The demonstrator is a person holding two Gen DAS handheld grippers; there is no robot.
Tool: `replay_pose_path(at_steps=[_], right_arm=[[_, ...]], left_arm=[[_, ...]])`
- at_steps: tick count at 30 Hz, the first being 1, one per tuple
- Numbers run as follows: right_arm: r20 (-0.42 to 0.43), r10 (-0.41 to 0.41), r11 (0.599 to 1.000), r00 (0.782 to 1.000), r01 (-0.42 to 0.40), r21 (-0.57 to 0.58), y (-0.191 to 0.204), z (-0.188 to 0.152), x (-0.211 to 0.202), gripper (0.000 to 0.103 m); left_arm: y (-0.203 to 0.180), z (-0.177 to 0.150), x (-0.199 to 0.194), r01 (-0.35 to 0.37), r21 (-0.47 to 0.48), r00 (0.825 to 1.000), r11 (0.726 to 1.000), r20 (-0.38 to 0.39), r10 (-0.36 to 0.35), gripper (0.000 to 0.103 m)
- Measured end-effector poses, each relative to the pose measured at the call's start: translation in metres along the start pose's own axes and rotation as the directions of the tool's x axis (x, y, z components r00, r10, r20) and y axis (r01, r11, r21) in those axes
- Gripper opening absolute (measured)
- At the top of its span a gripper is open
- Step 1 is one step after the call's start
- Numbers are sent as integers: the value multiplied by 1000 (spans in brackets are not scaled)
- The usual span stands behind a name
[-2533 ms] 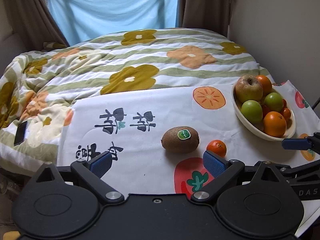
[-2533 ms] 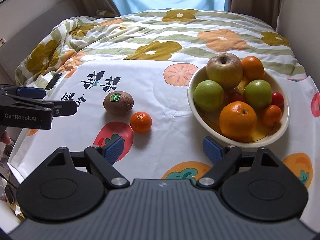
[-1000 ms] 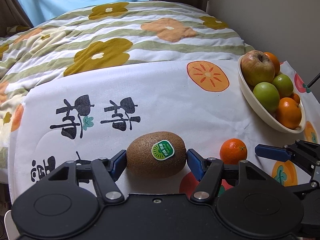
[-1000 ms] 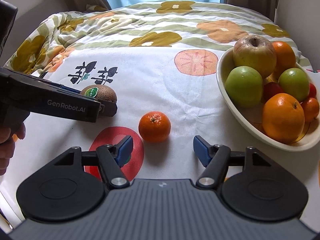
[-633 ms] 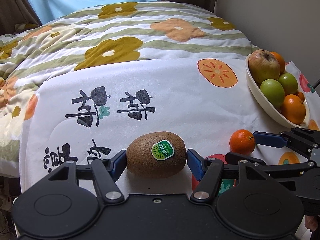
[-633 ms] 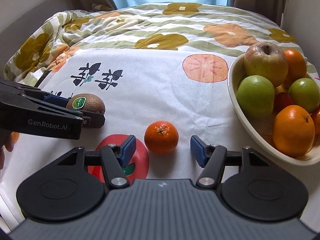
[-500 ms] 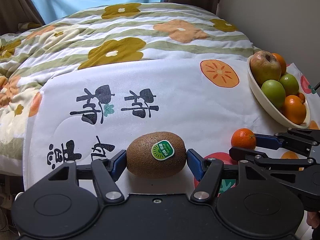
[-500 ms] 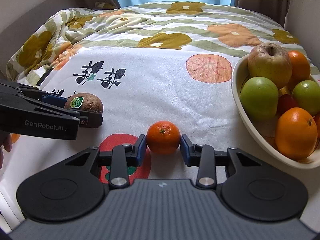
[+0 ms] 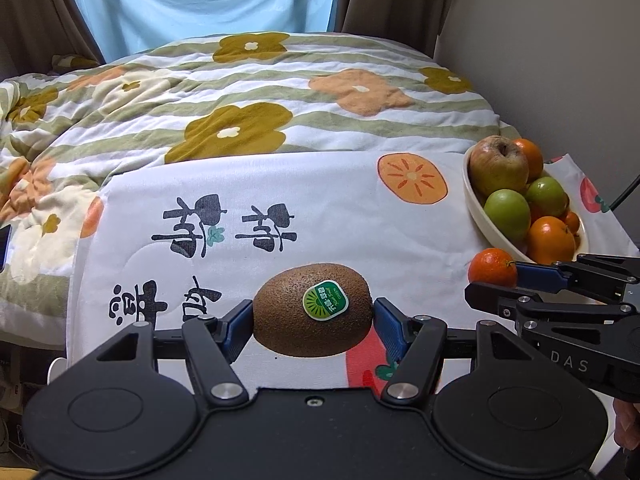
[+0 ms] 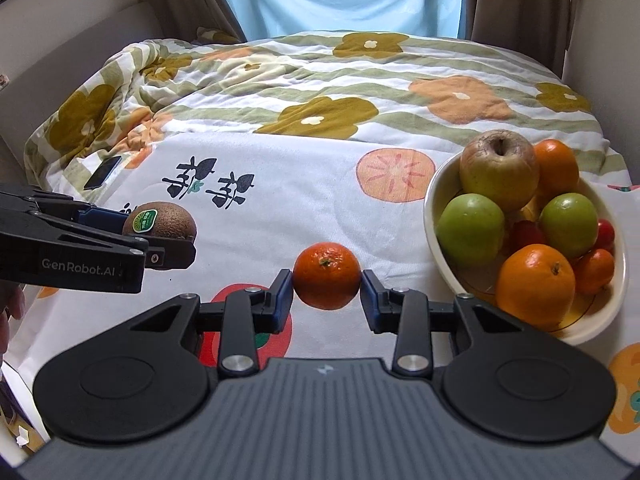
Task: Organize fruits
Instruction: 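Carry the kiwi with the left tool into the bowl while the right tool carries the tangerine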
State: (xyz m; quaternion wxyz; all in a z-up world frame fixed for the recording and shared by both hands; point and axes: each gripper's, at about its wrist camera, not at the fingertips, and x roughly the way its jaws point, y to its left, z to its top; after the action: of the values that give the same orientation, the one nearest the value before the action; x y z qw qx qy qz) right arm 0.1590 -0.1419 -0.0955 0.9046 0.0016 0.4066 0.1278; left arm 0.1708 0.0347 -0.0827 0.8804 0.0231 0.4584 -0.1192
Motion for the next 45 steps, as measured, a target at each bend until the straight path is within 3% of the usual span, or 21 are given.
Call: replay_pose_path(at_steps=[9, 19, 32, 45], right_arm=[[35, -14, 1000, 999, 14, 1, -29, 4, -43, 51], [74, -54, 998, 996, 52, 34, -93, 12, -80, 51], [79, -75, 997, 994, 74, 12, -179, 17, -81, 51], [61, -41, 999, 997, 41, -4, -231, 27, -54, 51]], left_arm=[[-44, 10, -29, 23, -9, 998, 1000, 54, -23, 68], [-105, 32, -38, 53, -4, 994, 999, 100, -52, 68], [-185, 64, 2, 51, 23, 993, 998, 108, -53, 68], [-229, 83, 59, 4, 47, 998, 999, 61, -7, 68]])
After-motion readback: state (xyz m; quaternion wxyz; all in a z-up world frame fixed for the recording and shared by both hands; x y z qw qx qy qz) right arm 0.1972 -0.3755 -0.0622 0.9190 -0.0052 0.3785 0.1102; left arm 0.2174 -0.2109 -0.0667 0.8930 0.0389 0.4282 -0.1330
